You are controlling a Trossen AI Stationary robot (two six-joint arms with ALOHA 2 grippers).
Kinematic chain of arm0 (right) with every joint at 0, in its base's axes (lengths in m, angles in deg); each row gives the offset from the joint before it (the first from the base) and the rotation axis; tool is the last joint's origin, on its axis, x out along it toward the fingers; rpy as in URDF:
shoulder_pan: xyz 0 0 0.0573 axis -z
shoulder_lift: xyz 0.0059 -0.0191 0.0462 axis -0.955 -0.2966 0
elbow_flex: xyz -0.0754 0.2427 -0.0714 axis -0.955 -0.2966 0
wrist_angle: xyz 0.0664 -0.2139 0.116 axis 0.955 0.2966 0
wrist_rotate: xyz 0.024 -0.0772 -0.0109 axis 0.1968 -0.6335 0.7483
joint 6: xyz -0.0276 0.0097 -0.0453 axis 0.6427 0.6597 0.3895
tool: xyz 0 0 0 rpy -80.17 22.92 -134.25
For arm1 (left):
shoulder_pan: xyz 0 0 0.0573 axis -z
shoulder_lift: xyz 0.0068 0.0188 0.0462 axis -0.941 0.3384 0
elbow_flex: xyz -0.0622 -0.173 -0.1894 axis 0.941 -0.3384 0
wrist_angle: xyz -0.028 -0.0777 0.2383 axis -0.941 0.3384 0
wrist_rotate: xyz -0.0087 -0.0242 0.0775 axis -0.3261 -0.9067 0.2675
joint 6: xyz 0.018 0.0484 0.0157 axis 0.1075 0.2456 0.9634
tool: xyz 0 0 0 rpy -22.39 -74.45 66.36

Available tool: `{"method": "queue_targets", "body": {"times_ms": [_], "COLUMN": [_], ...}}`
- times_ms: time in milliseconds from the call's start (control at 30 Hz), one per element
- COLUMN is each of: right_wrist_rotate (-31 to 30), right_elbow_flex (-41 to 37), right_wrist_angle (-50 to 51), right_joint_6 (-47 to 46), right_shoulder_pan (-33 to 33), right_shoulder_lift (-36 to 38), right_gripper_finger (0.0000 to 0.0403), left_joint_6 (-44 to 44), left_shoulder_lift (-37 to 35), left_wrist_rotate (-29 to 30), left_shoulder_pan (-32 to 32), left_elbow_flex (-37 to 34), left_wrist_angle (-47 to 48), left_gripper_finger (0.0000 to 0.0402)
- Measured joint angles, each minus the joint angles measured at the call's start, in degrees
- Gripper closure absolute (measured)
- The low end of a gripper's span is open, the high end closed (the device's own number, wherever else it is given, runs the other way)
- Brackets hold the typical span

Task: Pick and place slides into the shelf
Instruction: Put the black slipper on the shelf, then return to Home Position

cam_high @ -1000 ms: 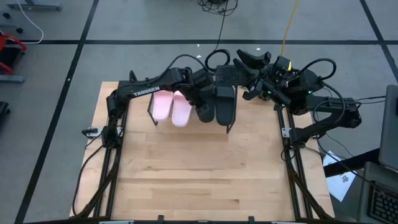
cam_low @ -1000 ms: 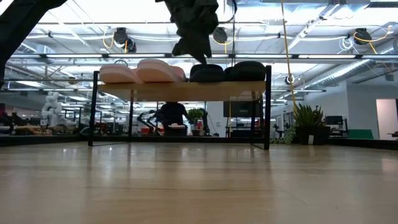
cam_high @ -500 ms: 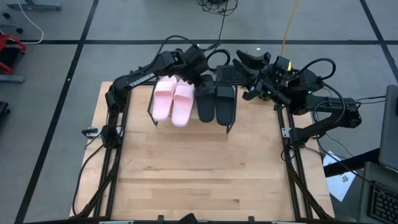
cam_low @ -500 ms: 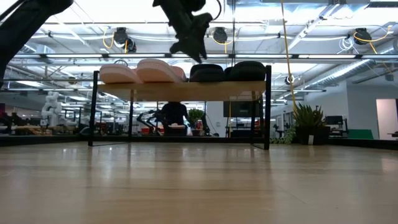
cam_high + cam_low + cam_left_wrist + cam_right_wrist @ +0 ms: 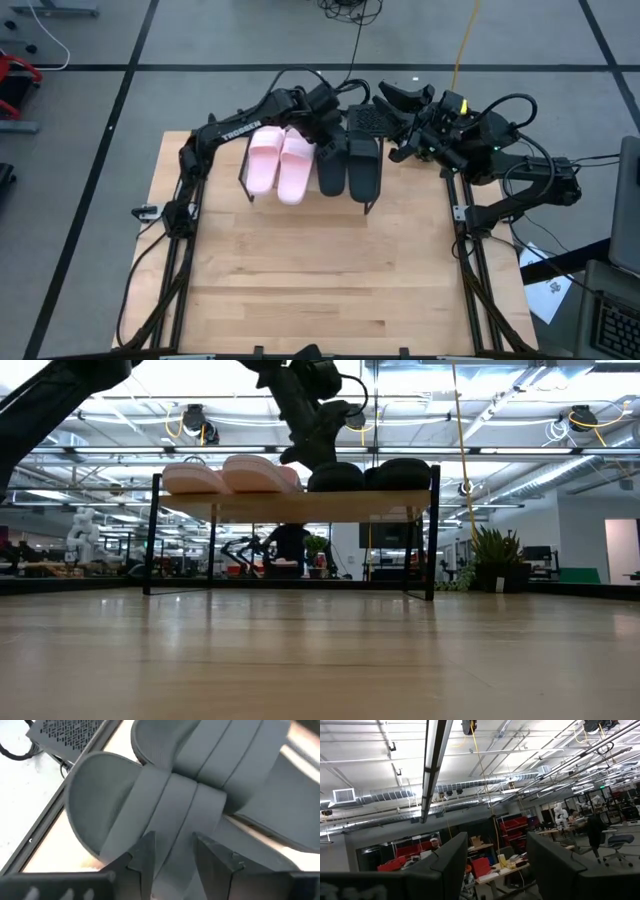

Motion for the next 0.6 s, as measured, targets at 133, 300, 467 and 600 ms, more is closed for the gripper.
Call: {"method": "queue_targets", "body": {"times_ms": [133,300,467,600], "right_wrist_rotate": [0.01,0.0,-0.5,-8.8], "right_elbow_flex": [0.0,0.0,-0.02,0.0], "right_wrist_angle": [-0.04,-0.11,3.73,15.14], "right_joint_6": [0.09,0.26,7.45,8.61], "right_shoulder_pan": [0.0,0.0,0.04,0.0], "right_shoulder_lift": [0.0,0.0,1.2,5.28], "right_gripper_finger": [0.0209,0.0209,0.0209,0.0209], "left_joint_6": [-0.62,-1.45,-0.02,1.14], "left_shoulder_lift": [-3.3,-9.18,-17.6,-25.74], "left_wrist_rotate": [0.27,1.02,1.64,1.84], "left_shoulder_pan": [-0.62,-1.65,-4.82,-8.29], "left_elbow_flex": [-0.04,-0.04,-0.04,-0.04], "left_wrist_angle": [-0.12,-1.09,1.41,6.9], "left_gripper_finger": [0.0273,0.0273,0.0273,0.0273]}}
